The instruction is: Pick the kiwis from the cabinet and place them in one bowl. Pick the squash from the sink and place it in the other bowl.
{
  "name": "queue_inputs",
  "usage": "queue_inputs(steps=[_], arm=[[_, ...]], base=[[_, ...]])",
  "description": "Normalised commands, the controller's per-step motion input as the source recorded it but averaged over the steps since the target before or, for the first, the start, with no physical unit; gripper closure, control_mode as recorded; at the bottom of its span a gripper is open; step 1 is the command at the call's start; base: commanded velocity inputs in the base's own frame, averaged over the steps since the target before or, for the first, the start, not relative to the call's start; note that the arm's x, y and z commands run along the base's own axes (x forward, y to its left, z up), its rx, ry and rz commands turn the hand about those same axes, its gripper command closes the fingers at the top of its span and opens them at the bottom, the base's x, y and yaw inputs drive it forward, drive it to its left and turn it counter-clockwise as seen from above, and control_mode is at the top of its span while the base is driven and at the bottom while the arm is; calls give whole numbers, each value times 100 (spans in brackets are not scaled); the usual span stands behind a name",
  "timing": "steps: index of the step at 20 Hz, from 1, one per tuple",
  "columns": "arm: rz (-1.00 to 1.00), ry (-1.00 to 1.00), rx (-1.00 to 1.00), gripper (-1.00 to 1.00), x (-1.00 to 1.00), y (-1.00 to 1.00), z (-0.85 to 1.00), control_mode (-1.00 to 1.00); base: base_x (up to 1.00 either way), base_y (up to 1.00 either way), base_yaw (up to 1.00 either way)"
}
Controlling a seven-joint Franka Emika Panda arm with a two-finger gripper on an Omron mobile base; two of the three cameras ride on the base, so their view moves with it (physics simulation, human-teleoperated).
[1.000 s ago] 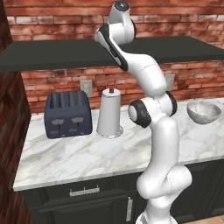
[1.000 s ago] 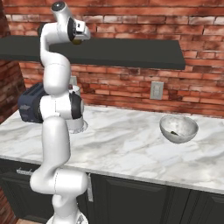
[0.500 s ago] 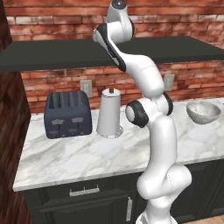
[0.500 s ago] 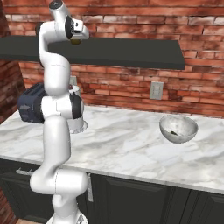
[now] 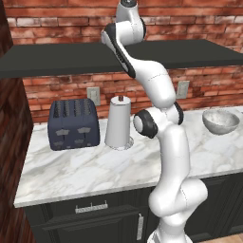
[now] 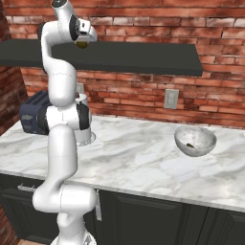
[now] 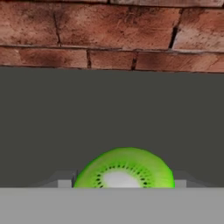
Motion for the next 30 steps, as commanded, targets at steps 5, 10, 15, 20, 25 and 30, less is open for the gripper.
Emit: queue_inputs(steps=[5, 10, 15, 20, 25, 30], arm=[[-6, 3, 0, 100, -39, 0, 31, -100], [-7, 0, 0, 100, -94, -7, -1, -100], [-1, -3, 0, 100, -100, -25, -13, -100], [0, 0, 0, 100, -100, -28, -21, -100], [0, 1, 0, 100, -100, -25, -26, -100], [0, 4, 0, 100, -100, -26, -28, -100]], base=[[0, 0, 0], [0, 0, 0], [0, 0, 0], [0, 0, 0], [0, 0, 0], [0, 0, 0]])
